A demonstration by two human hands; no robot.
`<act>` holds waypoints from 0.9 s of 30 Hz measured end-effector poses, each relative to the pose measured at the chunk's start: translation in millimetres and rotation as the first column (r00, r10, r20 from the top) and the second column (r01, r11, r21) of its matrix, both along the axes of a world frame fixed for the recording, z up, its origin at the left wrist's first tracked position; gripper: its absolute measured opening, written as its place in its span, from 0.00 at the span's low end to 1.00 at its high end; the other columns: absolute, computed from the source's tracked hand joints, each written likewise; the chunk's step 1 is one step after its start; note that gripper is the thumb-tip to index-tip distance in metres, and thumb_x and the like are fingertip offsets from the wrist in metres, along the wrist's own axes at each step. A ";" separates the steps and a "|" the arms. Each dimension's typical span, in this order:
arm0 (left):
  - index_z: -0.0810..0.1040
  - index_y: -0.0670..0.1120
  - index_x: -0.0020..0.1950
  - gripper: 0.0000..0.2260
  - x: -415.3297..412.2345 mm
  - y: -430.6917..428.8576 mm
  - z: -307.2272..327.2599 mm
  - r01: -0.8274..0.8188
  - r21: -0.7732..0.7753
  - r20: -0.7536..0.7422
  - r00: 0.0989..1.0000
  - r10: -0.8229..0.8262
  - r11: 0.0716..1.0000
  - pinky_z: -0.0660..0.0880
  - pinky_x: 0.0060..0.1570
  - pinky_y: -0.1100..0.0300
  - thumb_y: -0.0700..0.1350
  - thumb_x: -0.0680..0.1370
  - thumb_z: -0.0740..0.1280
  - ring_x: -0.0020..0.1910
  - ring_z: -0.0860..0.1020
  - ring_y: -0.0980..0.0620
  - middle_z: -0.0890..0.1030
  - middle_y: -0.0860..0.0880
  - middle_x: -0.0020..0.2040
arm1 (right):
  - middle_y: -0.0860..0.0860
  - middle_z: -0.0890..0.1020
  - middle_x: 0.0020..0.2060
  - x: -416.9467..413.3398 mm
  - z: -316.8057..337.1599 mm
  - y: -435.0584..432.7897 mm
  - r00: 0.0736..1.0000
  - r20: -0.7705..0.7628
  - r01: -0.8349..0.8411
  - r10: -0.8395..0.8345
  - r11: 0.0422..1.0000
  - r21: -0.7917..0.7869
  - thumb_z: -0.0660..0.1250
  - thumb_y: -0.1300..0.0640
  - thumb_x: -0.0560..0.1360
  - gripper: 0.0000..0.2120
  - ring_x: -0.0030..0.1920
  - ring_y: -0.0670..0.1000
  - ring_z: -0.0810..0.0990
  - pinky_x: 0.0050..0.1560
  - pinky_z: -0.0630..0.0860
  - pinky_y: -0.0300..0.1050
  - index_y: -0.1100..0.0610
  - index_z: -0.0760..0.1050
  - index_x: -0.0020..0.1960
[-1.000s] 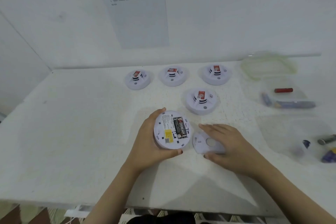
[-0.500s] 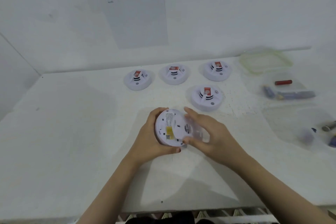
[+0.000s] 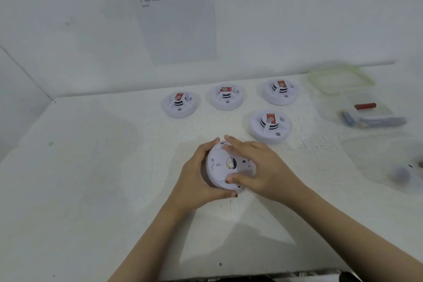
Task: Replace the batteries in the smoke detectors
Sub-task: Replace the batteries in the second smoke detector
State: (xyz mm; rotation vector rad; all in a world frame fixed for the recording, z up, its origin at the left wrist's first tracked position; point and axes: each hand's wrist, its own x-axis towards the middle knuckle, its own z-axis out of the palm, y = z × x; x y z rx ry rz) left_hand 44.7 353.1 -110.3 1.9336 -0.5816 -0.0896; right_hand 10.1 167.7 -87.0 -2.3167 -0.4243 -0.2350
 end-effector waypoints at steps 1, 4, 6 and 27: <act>0.68 0.51 0.69 0.45 0.1 0.2 -0.2 0.004 0.000 0.001 1.000 -0.004 1.000 0.77 0.56 0.60 0.43 0.56 0.84 0.62 0.76 0.56 0.76 0.60 0.61 | 0.41 0.77 0.60 0.4 0.4 0.3 1.000 -0.015 0.020 -0.020 1.000 0.011 0.72 0.49 0.66 0.37 0.57 0.41 0.72 0.59 0.60 0.24 0.50 0.63 0.72; 0.68 0.51 0.70 0.45 0.8 0.7 0.1 0.021 -0.010 -0.002 1.000 -0.021 1.000 0.77 0.58 0.58 0.44 0.57 0.84 0.63 0.76 0.54 0.77 0.58 0.62 | 0.45 0.79 0.60 -0.2 0.5 0.8 0.996 -0.041 0.083 -0.083 0.997 0.007 0.76 0.51 0.65 0.37 0.56 0.42 0.73 0.53 0.64 0.22 0.50 0.66 0.71; 0.67 0.50 0.71 0.46 0.7 0.7 0.3 0.035 -0.009 0.007 0.999 -0.035 0.999 0.76 0.59 0.57 0.44 0.57 0.84 0.64 0.76 0.54 0.77 0.57 0.63 | 0.42 0.77 0.61 -3.5 1.0 3.1 0.990 -0.057 0.129 -0.129 0.992 -0.005 0.76 0.51 0.66 0.38 0.58 0.41 0.74 0.51 0.66 0.24 0.45 0.64 0.72; 0.70 0.47 0.69 0.42 0.5 1.2 2.7 0.070 -0.045 0.026 0.997 -0.069 0.997 0.72 0.56 0.69 0.41 0.58 0.83 0.63 0.75 0.56 0.77 0.58 0.62 | 0.40 0.71 0.55 1.4 0.2 -19.5 1.000 0.013 -0.007 0.009 0.990 -0.142 0.74 0.52 0.68 0.29 0.57 0.43 0.69 0.58 0.63 0.34 0.53 0.72 0.67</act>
